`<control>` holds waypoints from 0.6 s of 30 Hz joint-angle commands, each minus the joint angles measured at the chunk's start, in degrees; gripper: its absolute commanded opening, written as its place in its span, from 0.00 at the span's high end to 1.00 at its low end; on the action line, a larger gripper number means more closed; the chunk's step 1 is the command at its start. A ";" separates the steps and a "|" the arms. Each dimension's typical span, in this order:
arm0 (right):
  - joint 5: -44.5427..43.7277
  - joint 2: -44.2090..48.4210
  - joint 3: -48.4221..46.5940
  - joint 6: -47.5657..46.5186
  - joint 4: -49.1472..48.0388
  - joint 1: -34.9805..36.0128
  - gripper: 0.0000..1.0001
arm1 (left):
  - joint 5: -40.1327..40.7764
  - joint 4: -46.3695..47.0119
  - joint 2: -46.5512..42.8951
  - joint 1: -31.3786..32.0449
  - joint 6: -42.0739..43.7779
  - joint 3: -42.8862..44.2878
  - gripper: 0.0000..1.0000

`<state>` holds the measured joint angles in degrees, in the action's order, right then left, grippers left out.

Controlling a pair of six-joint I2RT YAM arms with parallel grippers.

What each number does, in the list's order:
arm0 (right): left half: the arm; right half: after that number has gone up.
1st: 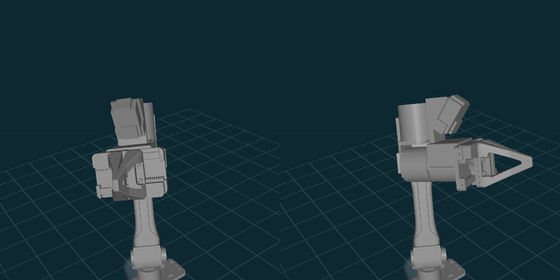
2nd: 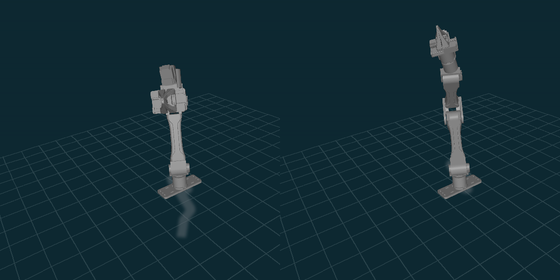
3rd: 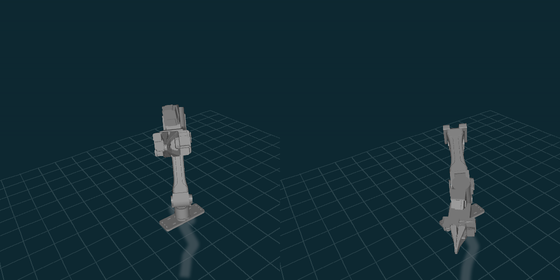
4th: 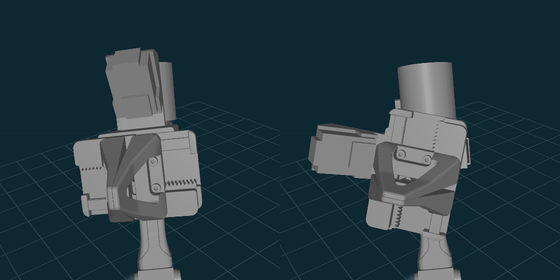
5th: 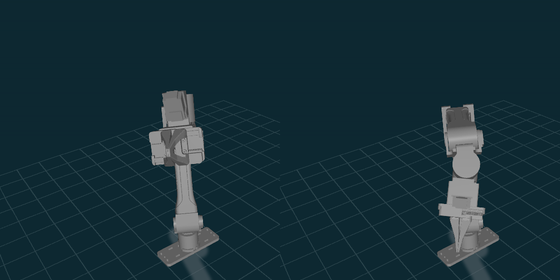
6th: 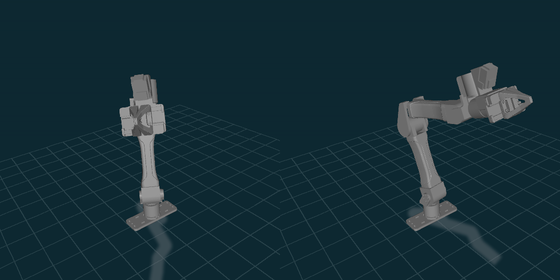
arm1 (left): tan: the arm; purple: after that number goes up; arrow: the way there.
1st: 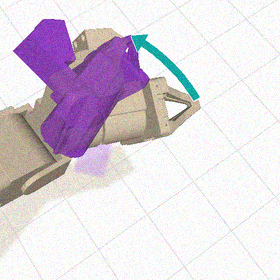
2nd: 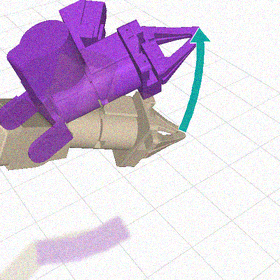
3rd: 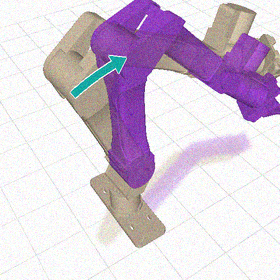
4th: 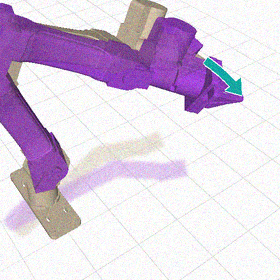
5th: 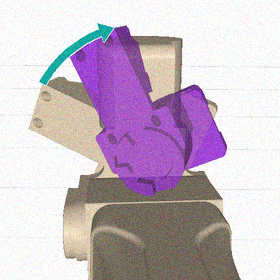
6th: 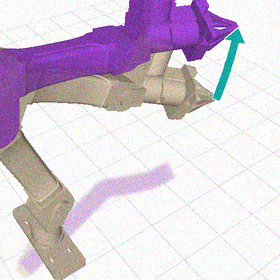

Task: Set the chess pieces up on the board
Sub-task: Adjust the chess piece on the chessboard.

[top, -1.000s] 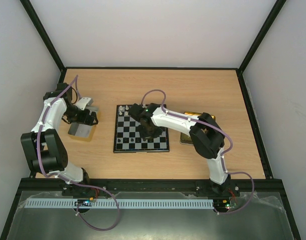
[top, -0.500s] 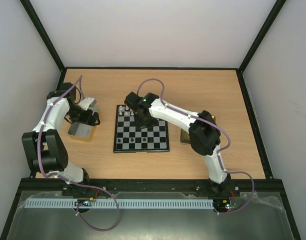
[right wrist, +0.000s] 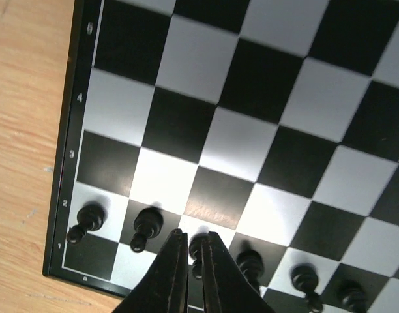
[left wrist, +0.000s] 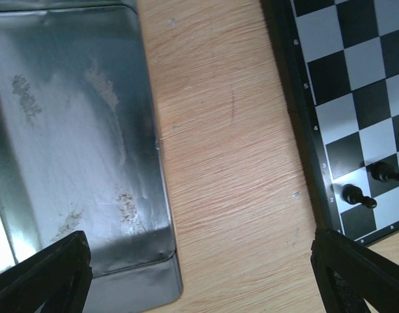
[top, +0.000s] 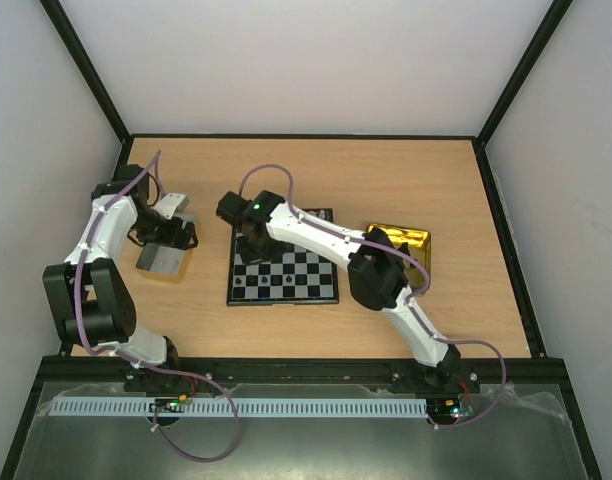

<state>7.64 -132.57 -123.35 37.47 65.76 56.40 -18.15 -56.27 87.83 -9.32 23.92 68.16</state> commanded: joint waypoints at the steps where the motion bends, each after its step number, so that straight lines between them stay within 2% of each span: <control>1: 1.23 -1.88 -3.24 -0.79 3.86 1.48 0.93 | -0.06 0.08 -0.60 -1.90 -0.85 0.38 0.08; 18: 4.63 -5.68 -5.66 -1.53 2.97 2.63 0.94 | -0.65 0.27 0.74 -4.01 -0.21 0.57 0.08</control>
<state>11.25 -136.44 -127.13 37.39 67.22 58.52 -18.15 -55.94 87.94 -12.84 23.57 68.16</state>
